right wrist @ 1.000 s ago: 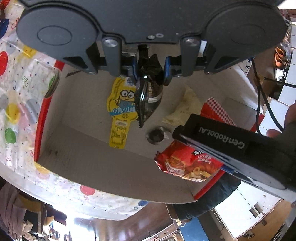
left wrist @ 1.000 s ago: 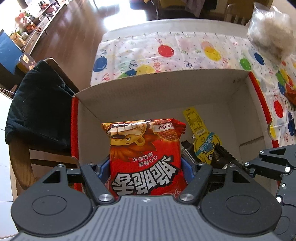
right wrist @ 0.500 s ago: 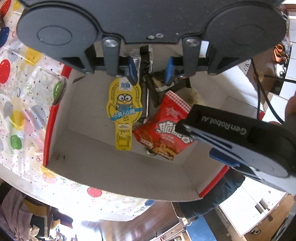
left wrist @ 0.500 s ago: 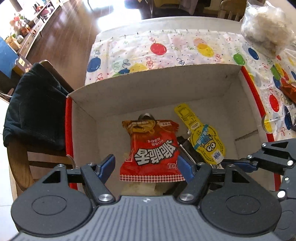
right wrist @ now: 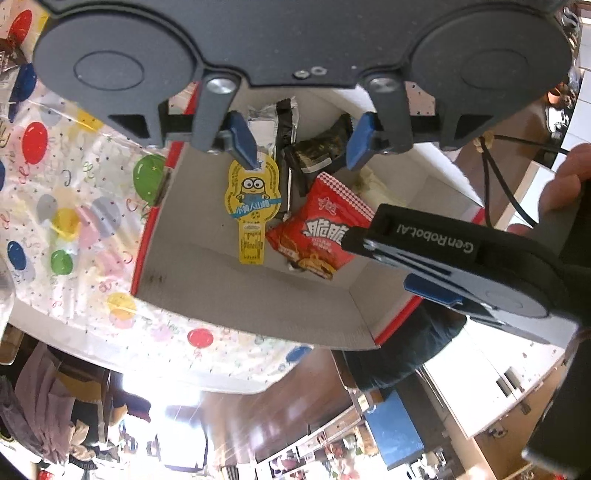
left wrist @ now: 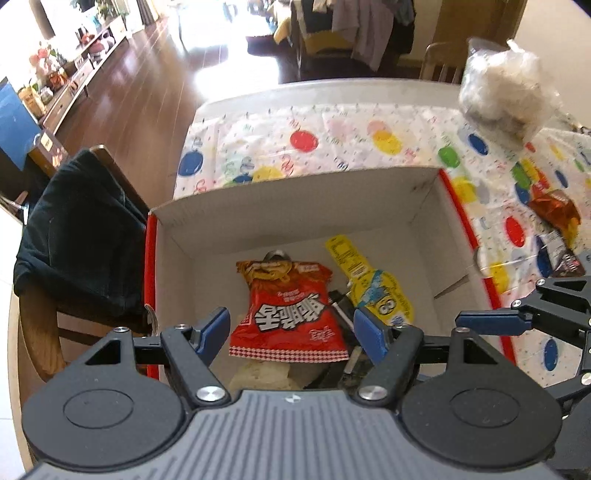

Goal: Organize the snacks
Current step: 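Move both tools back over the remaining snacks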

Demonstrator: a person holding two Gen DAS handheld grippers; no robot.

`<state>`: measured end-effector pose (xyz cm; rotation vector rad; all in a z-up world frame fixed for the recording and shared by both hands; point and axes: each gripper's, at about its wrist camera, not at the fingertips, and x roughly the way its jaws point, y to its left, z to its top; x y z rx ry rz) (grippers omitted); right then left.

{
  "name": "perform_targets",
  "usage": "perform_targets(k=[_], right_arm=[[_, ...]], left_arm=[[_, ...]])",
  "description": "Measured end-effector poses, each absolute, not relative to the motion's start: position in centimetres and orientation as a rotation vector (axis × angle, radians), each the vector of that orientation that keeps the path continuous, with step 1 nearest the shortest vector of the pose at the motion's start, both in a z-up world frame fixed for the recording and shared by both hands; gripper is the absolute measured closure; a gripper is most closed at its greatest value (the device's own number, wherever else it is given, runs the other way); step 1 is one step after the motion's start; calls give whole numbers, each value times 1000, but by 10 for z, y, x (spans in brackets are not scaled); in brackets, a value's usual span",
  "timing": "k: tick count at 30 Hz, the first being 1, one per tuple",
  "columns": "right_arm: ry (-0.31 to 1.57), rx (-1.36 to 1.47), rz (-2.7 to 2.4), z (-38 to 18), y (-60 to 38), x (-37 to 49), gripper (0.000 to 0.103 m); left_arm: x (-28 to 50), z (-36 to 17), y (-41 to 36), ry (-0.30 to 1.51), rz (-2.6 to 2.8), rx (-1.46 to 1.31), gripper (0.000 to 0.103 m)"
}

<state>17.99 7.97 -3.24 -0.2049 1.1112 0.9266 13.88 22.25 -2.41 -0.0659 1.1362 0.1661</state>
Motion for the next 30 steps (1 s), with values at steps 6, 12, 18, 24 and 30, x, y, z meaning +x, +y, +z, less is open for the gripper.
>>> perform_targets(k=[6,12,18,24,30], right_arm=[[1054,-161,935,-11,54,174,39],[993,-128,909,7,19,173,30],[934,-111,855,17,-29,175,20],[918,-90,797,17,-83,182,12],[898,-79,733,12,-139,190,4]], left_arm=[[129,-3,204,1054,136,-71,28],[125,13,173,984,101,-70,26],[126,20,136,932,52,-72,22],[135,20,95,903,-12,-77,21],[147,15,59,885,-51,-105,21]])
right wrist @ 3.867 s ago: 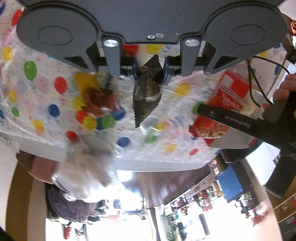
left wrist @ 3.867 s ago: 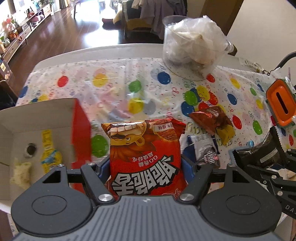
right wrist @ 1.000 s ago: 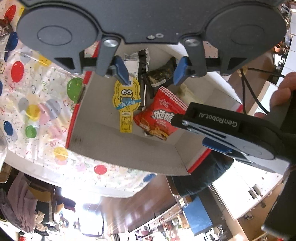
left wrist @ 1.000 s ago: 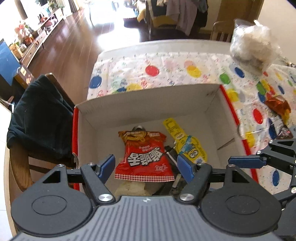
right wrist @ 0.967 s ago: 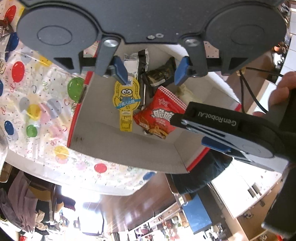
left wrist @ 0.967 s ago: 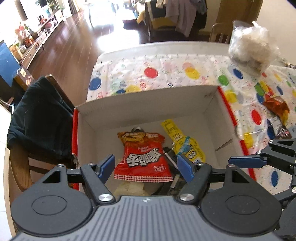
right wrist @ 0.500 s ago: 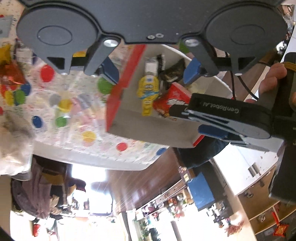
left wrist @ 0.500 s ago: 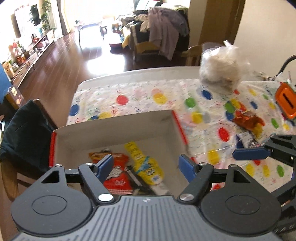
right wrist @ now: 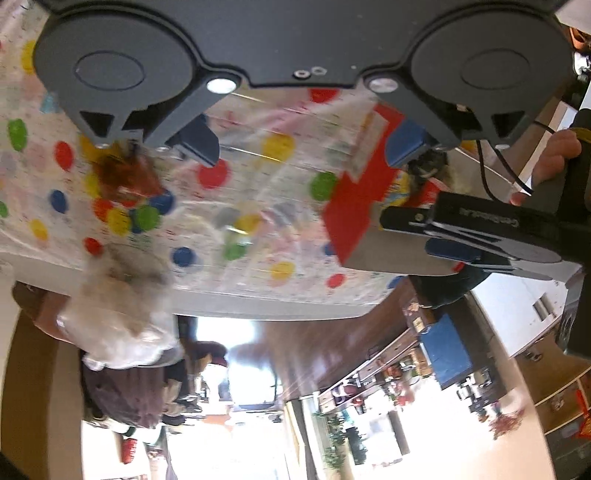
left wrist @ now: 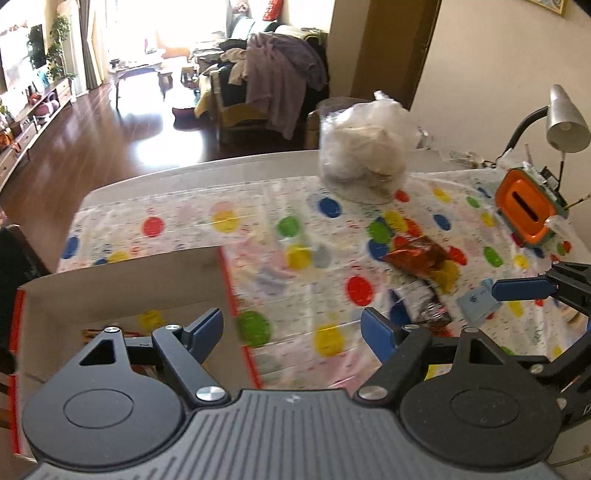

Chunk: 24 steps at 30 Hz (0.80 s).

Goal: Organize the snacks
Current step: 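Move both tools back over the remaining snacks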

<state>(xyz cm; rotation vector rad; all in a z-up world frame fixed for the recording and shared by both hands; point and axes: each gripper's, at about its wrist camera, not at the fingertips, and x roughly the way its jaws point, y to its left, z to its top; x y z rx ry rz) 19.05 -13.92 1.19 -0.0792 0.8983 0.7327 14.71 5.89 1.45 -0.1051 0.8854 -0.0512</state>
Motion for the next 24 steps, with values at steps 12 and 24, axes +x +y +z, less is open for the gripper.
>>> perform_targets(k=[12,24], right_arm=[[924,-125,608,-20,-242,213,3],[942,-207,585,-74,-309,252,1]], left_arm=[[173,-18,-33,919,-144,-73,21],[205,-65,-115,972,-187,-19,21]])
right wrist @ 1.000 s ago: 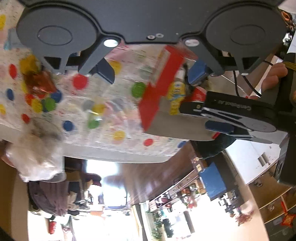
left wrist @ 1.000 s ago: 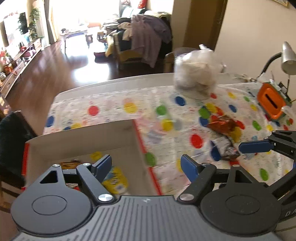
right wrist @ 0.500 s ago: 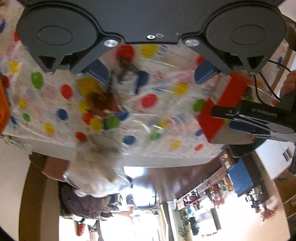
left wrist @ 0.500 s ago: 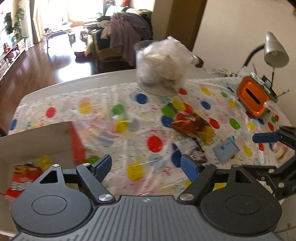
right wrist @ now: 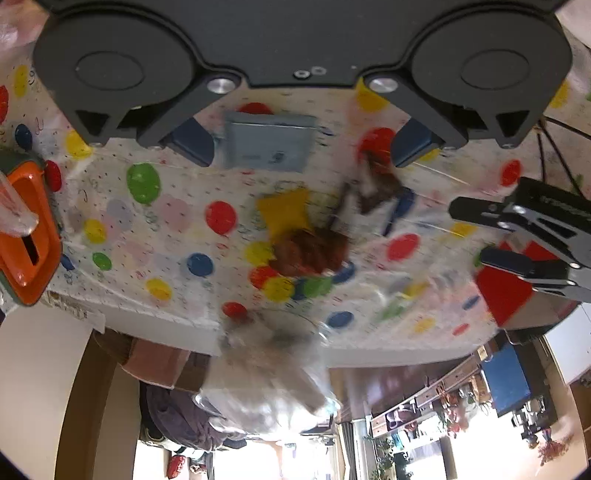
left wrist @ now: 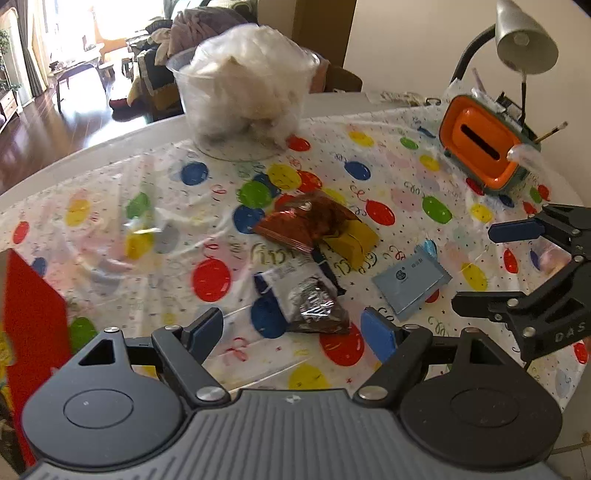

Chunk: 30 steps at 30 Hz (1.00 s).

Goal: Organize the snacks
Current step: 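Move both tools back over the remaining snacks, then grasp the brown M&M's pouch with the left tool while the right tool grasps the blue packet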

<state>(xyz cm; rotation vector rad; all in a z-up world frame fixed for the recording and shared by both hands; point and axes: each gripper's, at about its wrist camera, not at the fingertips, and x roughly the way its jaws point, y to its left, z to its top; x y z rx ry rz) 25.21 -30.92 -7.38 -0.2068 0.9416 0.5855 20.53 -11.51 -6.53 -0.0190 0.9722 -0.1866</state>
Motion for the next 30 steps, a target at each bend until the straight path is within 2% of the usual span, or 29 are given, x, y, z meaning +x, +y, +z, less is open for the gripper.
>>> perform_targets(k=[9,21,25,30], right_arm=[[1007,-184,516,-114,-346,300,4],[1127,-28,314,-148,-373,341,30],[1151,-30,318,-155,-365,343,42],[1127,-20,363,-147,-359,340,44]], left_arm=[[233,-94,-146,1034,-146,-42,21],[256,-123,-155,1098,-79,-82,21],[259,-128,-158,1112,-79,-76,22],[262,-131,-160,1117,-85,-79,22]])
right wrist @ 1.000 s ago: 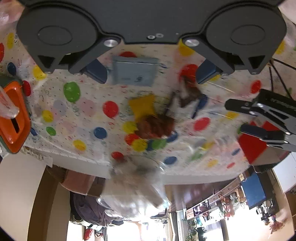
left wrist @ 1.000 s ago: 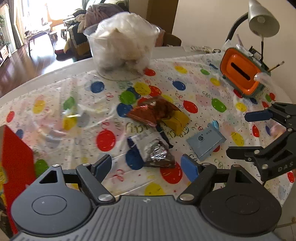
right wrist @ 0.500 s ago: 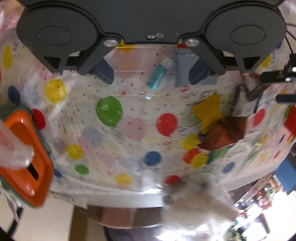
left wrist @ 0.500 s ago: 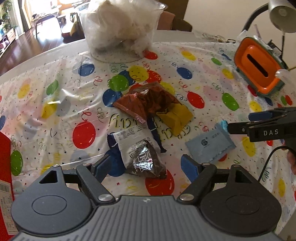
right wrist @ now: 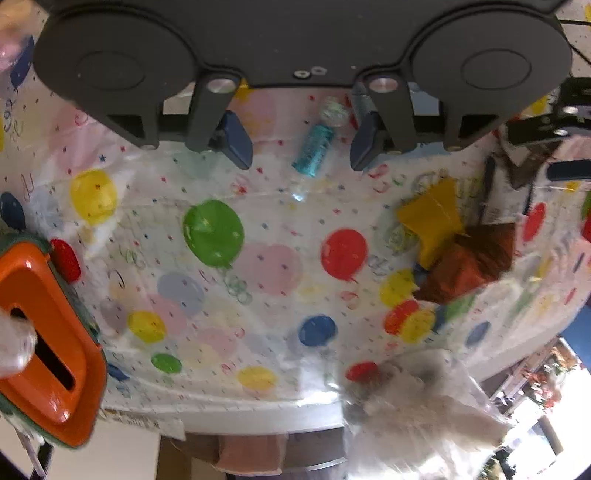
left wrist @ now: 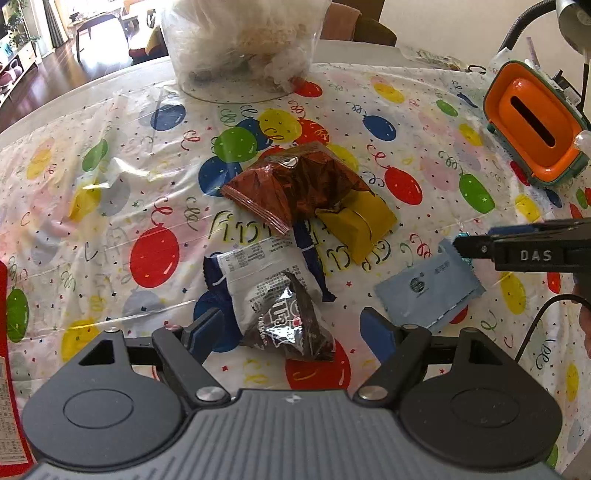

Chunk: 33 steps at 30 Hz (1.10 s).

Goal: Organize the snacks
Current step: 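Grasp the brown M&M's pouch with the left tool while the right tool grasps the blue packet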

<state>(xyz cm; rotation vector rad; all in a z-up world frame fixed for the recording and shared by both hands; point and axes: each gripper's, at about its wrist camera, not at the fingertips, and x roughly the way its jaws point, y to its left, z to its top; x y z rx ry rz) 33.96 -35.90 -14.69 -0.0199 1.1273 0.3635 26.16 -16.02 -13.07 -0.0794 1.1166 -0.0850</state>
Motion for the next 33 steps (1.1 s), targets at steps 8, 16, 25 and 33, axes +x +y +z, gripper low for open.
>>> perform_targets(k=[8,16,25,33], right_arm=[[1090,-136,661,-139,-329,321,27],[1095,-222,664,-154,-305,312,20],[1069,-301,646,-163,-290,294,19],[1014,-305,634,-159,-286,274,41]], left_arm=[[267,-138,-163,1134,-70,-74,34],[268,-141,-157,1149,-68,-70,50],[264,-140,-146,1141,-73,-95,65],[256,-137,-137,1147,-77,-123,70]])
